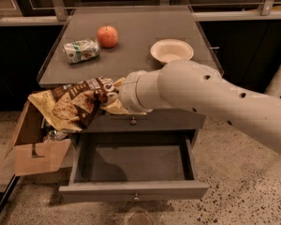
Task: Pick brown chip bag from middle drawer and place on counter
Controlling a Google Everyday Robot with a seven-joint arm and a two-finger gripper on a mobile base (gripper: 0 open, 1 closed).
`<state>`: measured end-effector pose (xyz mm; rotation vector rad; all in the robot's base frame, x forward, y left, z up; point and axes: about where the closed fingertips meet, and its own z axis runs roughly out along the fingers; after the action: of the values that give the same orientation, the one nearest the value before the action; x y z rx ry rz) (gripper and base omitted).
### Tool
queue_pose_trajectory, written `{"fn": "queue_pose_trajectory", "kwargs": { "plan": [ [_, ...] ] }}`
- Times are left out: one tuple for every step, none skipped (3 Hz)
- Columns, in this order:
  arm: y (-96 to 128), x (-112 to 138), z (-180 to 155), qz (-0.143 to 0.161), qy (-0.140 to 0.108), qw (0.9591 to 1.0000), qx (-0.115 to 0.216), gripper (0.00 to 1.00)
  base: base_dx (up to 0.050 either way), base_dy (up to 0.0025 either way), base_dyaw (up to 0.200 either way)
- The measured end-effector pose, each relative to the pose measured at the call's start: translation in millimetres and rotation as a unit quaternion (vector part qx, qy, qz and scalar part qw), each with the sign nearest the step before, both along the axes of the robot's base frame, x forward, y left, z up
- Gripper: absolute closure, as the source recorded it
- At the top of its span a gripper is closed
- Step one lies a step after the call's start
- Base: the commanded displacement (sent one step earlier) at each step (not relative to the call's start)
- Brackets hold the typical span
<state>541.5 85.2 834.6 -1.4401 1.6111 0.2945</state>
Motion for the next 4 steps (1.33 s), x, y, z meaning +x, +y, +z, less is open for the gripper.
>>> {"fn": "queue_pose_trajectory", "kwargs": {
  "plan": [
    [-1, 5, 12, -0.02, -0.018, 0.9996, 0.004, 1.0, 0.0, 0.0, 0.0],
    [-3, 17, 37, -0.044, -0.05, 0.9978, 0.0, 1.0, 0.0, 0.0, 0.0],
    [-8, 32, 54, -0.066, -0.07, 0.9953, -0.008, 1.0, 0.0, 0.0, 0.0],
    [-16, 51, 58, -0.087, -0.072, 0.9935, -0.006, 1.0, 0.0, 0.0, 0.0]
  ]
}}
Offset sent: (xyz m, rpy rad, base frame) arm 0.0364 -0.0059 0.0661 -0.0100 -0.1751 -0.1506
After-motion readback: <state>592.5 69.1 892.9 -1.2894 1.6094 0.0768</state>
